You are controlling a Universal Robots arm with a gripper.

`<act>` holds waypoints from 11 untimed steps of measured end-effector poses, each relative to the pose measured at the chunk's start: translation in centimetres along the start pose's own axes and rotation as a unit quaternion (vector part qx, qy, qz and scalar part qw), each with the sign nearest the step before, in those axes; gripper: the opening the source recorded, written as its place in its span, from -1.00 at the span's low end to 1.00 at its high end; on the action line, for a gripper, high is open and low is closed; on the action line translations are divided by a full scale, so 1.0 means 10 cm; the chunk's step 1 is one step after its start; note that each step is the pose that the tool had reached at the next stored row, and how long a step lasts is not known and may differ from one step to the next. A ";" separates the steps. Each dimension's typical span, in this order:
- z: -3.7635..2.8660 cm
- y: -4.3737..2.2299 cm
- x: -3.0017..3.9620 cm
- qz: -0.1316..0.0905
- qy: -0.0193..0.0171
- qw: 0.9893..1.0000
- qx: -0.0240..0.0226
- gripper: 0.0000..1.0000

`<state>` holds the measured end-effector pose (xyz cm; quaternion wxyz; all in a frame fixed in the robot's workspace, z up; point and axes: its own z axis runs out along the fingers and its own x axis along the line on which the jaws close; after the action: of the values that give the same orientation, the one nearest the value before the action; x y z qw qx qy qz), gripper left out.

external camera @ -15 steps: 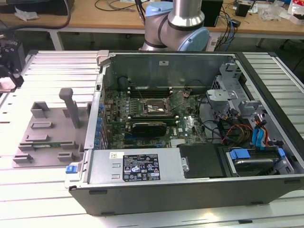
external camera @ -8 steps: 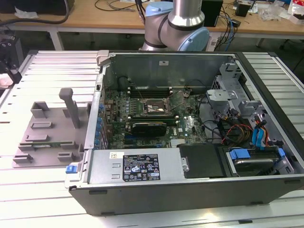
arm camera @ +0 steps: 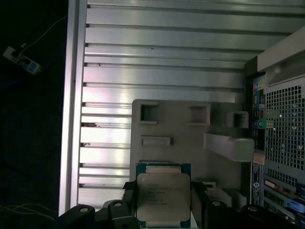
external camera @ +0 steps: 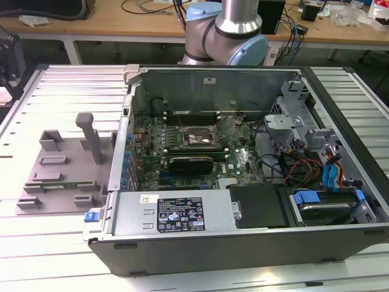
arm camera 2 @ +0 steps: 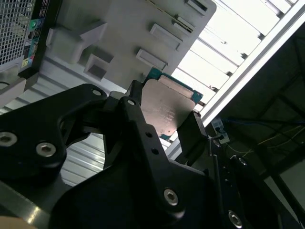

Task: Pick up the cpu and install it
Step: 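Pick up the cpu and move it towards the insertion slot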

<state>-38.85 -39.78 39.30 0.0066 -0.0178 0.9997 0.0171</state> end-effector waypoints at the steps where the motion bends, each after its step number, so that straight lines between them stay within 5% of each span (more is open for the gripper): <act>1: -0.020 0.001 0.000 0.000 0.000 1.000 0.000 0.08; 6: -0.144 0.005 -0.002 0.000 0.000 1.000 0.000 0.08; 11: -0.159 0.006 -0.005 0.000 0.000 1.000 0.000 0.08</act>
<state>-38.82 -39.77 40.88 0.0065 -0.0178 0.9997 0.0171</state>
